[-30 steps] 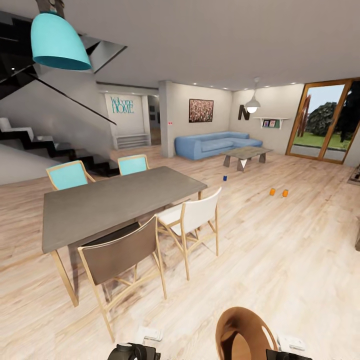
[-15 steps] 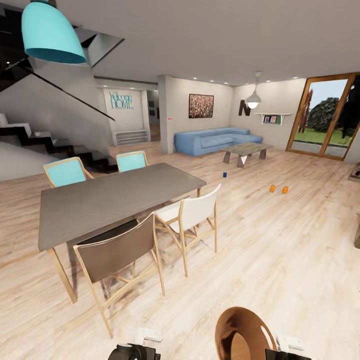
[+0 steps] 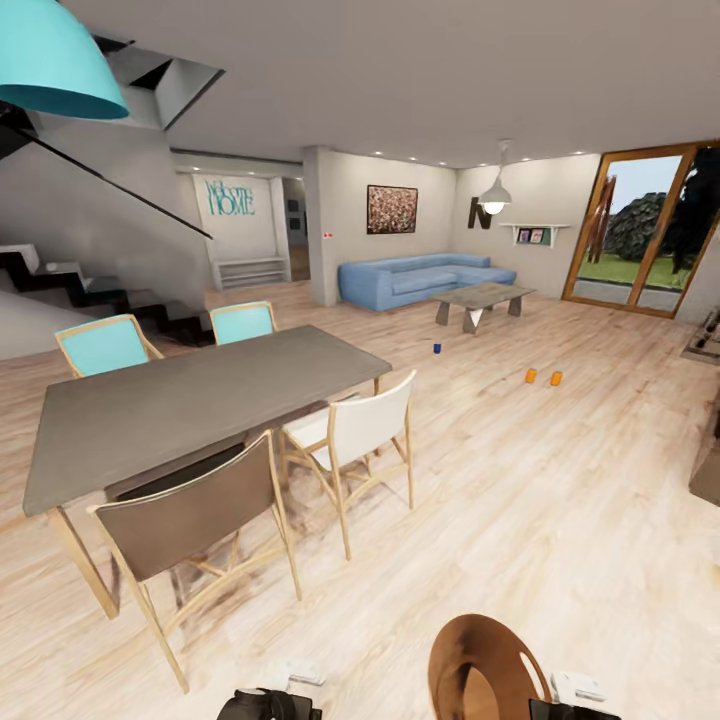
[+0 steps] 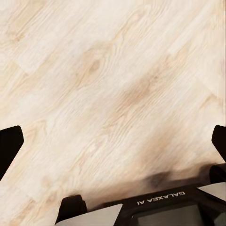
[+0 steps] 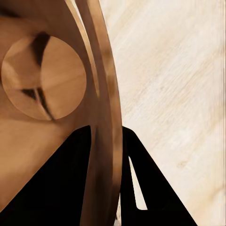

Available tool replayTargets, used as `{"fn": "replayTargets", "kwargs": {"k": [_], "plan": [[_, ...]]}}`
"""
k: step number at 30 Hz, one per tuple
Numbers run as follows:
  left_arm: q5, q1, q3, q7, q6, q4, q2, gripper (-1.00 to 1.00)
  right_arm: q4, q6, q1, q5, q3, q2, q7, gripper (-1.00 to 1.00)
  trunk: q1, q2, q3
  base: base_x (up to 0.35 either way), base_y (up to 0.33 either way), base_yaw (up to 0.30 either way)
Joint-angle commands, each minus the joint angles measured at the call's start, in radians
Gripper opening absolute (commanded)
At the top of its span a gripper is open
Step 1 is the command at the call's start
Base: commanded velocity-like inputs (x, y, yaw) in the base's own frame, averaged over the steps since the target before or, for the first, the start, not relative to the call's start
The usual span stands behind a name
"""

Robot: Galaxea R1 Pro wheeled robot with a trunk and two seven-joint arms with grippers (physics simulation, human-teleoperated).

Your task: Put the three can of soda from the living room inside the tash can in the kitchen.

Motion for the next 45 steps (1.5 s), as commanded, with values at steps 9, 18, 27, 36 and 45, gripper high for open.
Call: {"fn": "replayTargets", "kwargs": {"k": [9, 18, 27, 36, 45], "plan": [[0.0, -0.001, -0.004, 0.0, 0.0, 0.0, 0.0, 1.0, -0.001, 0.003, -0.001, -0.006, 0.004, 0.002, 0.008, -1.0, 0.0, 0.0, 0.0, 0.11, -0.279, -0.197], [0.0, 0.0, -0.004, 0.0, 0.0, 0.0, 0.0, 1.0, -0.001, 0.008, -0.001, -0.006, 0.006, 0.003, 0.008, -1.0, 0.0, 0.0, 0.0, 0.115, -0.279, -0.195], [-0.001, 0.0, -0.005, -0.001, -0.012, 0.002, 0.001, 1.0, -0.001, 0.005, -0.001, -0.005, 0.006, 0.004, 0.008, -1.0, 0.0, 0.0, 0.0, 0.199, -0.231, -0.275], [-0.001, -0.001, -0.005, -0.002, -0.014, 0.003, 0.001, 1.0, -0.001, 0.001, 0.0, -0.005, 0.006, 0.004, 0.009, -1.0, 0.0, 0.0, 0.0, 0.304, -0.141, -0.241], [-0.002, 0.0, -0.005, -0.002, -0.015, 0.005, 0.001, 1.0, -0.001, 0.003, 0.0, -0.006, 0.005, 0.004, 0.01, -1.0, 0.0, 0.0, 0.0, 0.328, -0.058, -0.025]]}}
